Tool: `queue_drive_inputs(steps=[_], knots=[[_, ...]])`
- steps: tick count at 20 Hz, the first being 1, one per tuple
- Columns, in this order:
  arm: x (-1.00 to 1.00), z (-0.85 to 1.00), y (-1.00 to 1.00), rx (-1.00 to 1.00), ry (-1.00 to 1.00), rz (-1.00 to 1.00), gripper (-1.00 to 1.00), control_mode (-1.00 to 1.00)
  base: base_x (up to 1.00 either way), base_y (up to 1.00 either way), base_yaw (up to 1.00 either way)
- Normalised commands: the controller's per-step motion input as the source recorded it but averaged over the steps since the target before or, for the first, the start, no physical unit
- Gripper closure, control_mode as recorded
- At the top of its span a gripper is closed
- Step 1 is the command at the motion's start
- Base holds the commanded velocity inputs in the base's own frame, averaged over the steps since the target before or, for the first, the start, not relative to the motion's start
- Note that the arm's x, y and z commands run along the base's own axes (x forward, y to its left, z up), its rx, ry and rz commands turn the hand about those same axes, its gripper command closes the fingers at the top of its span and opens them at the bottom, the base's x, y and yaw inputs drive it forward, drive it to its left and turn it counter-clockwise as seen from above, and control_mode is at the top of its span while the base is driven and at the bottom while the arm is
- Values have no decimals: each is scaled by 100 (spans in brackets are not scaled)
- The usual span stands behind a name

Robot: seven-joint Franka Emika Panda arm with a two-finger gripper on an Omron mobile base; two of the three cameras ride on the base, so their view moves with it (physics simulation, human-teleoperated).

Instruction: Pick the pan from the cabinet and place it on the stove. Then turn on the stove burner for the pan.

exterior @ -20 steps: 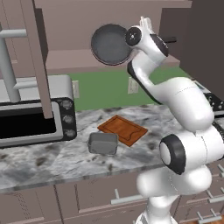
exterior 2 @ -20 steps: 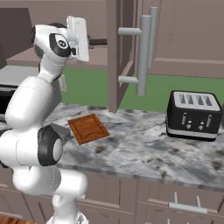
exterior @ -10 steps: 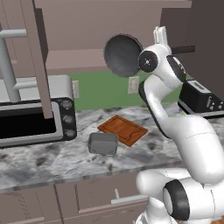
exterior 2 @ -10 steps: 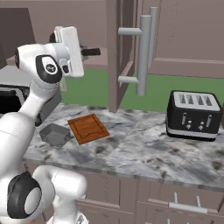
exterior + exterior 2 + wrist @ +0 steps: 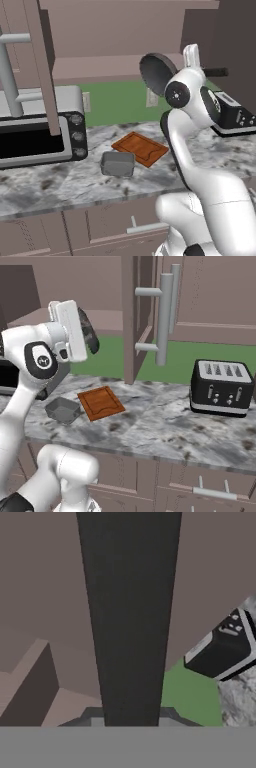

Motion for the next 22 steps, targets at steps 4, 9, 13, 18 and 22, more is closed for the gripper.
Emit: queue_drive_inputs(steps=[4, 9, 13, 18, 22], knots=[[-53, -3, 7, 1, 0, 0, 100, -100, 0, 0, 0], [-55, 0, 1, 9, 0, 0, 100, -100, 0, 0, 0], [-59, 0, 1, 12, 0, 0, 100, -100, 0, 0, 0], [-45, -2, 15, 5, 0, 0, 100, -100, 0, 0, 0], [-16, 0, 18, 0, 0, 0, 100, -100, 0, 0, 0]])
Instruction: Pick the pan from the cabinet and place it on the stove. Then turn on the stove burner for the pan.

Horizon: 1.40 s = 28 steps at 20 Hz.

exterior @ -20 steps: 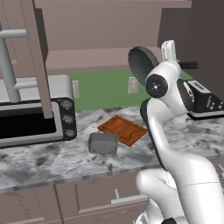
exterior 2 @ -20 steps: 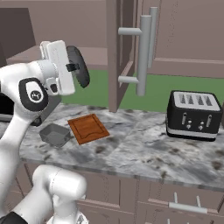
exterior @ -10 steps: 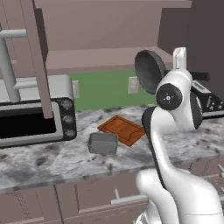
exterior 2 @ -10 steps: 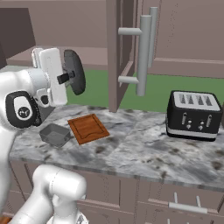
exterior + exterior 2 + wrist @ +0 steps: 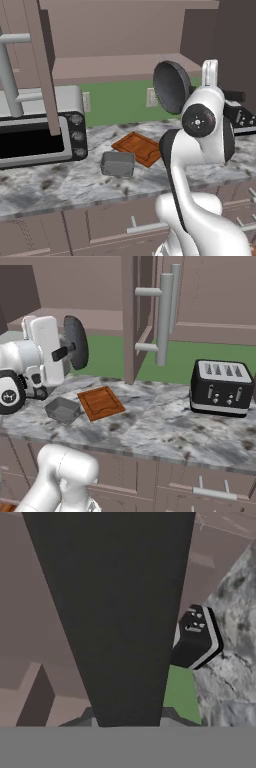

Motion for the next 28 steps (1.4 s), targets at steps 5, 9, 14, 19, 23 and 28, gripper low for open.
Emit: queue_drive_inputs(steps=[5, 9, 14, 19, 23, 28], knots=[[-16, -2, 11, 0, 0, 0, 100, 100, -11, 3, 0], [0, 0, 0, 0, 0, 0, 100, 100, -66, 34, 0], [0, 0, 0, 0, 0, 0, 100, 100, -70, 45, 1], [0, 0, 0, 0, 0, 0, 100, 100, -71, 52, 5], [0, 0, 0, 0, 0, 0, 100, 100, -70, 47, 4], [0, 0, 0, 0, 0, 0, 100, 100, -65, 44, 6]])
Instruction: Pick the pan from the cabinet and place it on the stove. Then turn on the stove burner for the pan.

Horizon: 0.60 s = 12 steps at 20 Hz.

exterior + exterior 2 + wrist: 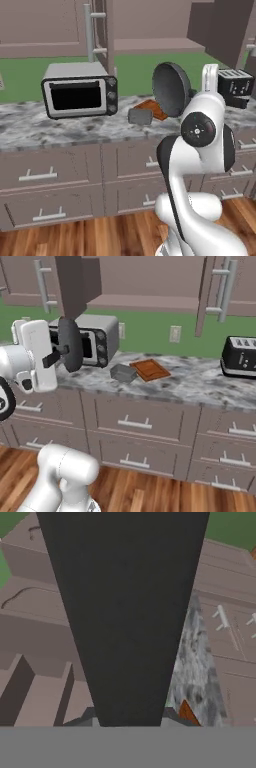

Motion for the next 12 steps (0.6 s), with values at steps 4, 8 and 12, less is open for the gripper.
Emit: queue_drive_inputs(steps=[4, 8, 12], knots=[[0, 0, 0, 0, 0, 0, 100, 100, -58, 31, 12], [0, 0, 0, 0, 0, 0, 100, 100, -51, 27, 17], [0, 0, 0, 0, 0, 0, 100, 100, -64, 23, 16]])
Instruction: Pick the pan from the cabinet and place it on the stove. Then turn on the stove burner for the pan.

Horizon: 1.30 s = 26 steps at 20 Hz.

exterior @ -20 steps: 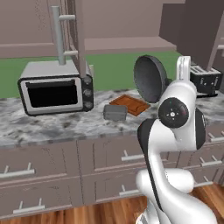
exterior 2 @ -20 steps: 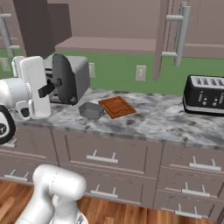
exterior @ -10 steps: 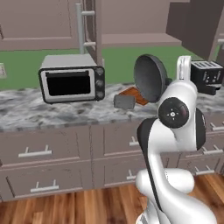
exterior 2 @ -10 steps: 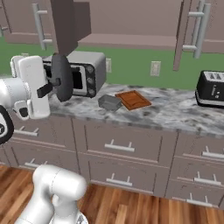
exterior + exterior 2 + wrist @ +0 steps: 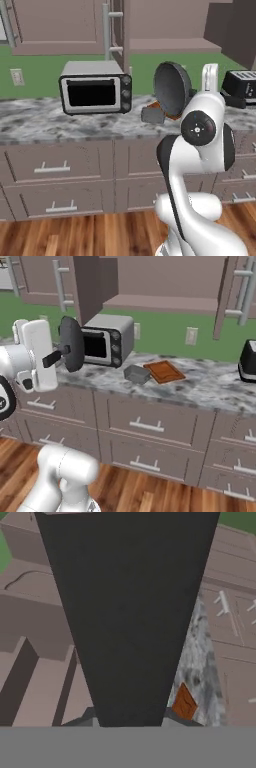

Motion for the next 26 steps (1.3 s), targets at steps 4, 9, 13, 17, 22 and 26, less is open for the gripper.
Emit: queue_drive_inputs(steps=[4, 9, 13, 17, 22, 26], knots=[[0, 0, 0, 0, 0, 0, 100, 100, -77, 38, 19], [0, 0, 0, 0, 0, 0, 100, 100, -63, 60, 26], [0, 0, 0, 0, 0, 0, 100, 100, -51, 65, 29], [0, 0, 0, 0, 0, 0, 100, 100, -36, 69, 27], [0, 0, 0, 0, 0, 0, 100, 100, 5, 62, 21], [0, 0, 0, 0, 0, 0, 100, 100, 35, 50, 14]])
